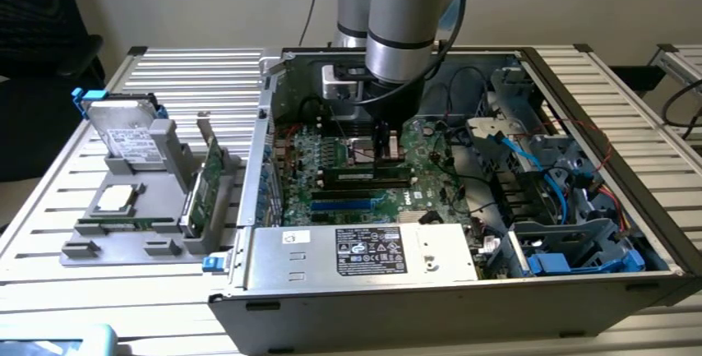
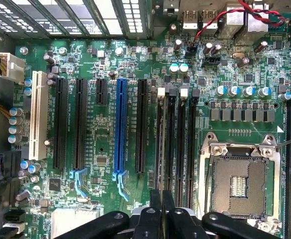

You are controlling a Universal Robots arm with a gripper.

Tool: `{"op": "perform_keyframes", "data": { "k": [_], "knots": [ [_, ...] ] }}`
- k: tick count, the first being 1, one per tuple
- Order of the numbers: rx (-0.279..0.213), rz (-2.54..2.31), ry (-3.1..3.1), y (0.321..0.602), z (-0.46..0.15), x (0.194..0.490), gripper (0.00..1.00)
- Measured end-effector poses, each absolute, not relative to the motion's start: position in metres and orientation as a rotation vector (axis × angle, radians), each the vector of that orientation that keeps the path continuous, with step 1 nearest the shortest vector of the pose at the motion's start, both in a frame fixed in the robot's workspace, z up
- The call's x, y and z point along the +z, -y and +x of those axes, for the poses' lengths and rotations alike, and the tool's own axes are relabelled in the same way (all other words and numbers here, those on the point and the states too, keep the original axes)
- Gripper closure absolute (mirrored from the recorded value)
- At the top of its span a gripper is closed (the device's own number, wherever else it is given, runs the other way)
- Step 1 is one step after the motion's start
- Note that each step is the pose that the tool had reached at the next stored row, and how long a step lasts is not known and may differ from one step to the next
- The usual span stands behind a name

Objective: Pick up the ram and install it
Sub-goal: 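Insert the ram into the slot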

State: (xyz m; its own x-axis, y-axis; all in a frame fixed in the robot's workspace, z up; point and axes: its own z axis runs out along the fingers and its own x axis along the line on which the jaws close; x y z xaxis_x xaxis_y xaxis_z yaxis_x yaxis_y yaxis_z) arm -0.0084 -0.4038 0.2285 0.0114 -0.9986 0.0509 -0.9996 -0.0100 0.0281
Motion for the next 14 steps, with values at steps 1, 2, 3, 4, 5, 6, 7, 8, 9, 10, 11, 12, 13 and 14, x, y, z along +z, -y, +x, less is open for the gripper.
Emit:
{"op": "perform_keyframes", "data": {
  "k": [1, 2, 3, 4, 5, 6, 7, 8, 9, 10, 11, 12, 13, 14],
  "knots": [
    [0.026, 2.194, 2.17, 0.4038, -0.0084, 0.2285, 0.87],
    [0.026, 2.193, 2.17, 0.4039, -0.0084, 0.2286, 0.87],
    [0.026, 2.193, 2.17, 0.4039, -0.0084, 0.2286, 0.87],
    [0.026, 2.193, 2.17, 0.4038, -0.0084, 0.2285, 0.87],
    [0.027, 2.193, 2.17, 0.4038, -0.0084, 0.2285, 0.87],
    [0.028, 2.192, 2.169, 0.4038, -0.0084, 0.2286, 0.87],
    [0.029, 2.192, 2.168, 0.4038, -0.0084, 0.2286, 0.87],
    [0.029, 2.192, 2.168, 0.4038, -0.0084, 0.2286, 0.87],
    [0.03, 2.191, 2.168, 0.4038, -0.0084, 0.2285, 0.87],
    [0.03, 2.192, 2.168, 0.4038, -0.0084, 0.2284, 0.87],
    [0.03, 2.192, 2.168, 0.4037, -0.0084, 0.2284, 0.87],
    [0.03, 2.192, 2.168, 0.4036, -0.0084, 0.2283, 0.87],
    [0.03, 2.192, 2.168, 0.4035, -0.0084, 0.2283, 0.87],
    [0.03, 2.191, 2.168, 0.4034, -0.0084, 0.2284, 0.87]
  ]
}}
